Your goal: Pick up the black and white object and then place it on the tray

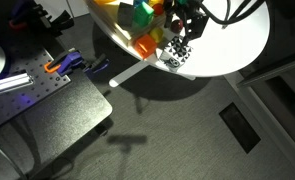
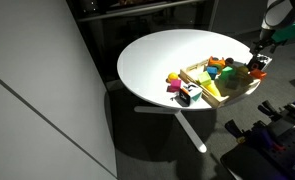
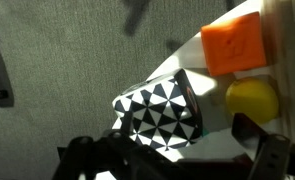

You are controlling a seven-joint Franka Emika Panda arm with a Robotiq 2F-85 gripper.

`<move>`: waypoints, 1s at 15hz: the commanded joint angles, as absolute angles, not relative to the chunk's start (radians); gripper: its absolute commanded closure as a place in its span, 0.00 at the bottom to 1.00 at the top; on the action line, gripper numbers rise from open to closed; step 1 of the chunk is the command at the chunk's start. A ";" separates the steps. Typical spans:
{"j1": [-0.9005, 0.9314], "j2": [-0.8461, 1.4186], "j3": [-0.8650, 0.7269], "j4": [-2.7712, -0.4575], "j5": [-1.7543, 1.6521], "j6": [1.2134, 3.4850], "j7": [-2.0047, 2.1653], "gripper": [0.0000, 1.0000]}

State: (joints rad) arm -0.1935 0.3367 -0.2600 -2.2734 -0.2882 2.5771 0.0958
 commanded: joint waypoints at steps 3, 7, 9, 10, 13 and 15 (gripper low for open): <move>-0.170 0.401 -0.289 -2.250 -0.313 2.645 0.103 0.00; -0.152 0.431 -0.312 -2.248 -0.319 2.681 0.104 0.00; -0.140 0.446 -0.329 -2.247 -0.328 2.700 0.110 0.00; -0.132 0.454 -0.341 -2.246 -0.337 2.713 0.115 0.00; -0.103 0.474 -0.382 -2.242 -0.374 2.755 0.133 0.00; -0.079 0.489 -0.412 -2.239 -0.397 2.784 0.147 0.00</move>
State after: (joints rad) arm -0.1189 0.4591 -0.3638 -2.2631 -0.3471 2.7502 0.0992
